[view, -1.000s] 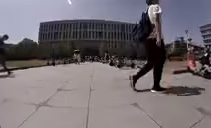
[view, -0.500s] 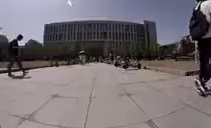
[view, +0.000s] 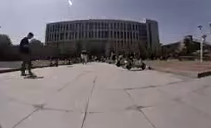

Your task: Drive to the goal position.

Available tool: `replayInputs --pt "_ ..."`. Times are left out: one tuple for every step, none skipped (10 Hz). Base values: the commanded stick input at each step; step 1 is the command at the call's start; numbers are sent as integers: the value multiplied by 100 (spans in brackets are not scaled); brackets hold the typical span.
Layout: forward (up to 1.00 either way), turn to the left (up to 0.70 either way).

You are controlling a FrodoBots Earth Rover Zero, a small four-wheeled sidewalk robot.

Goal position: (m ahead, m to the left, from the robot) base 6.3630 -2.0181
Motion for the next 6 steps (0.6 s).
replayInputs --pt "100 4" --pt "100 15" --pt "100 34" --pt "100 26" --pt "100 4" --pt "100 0"
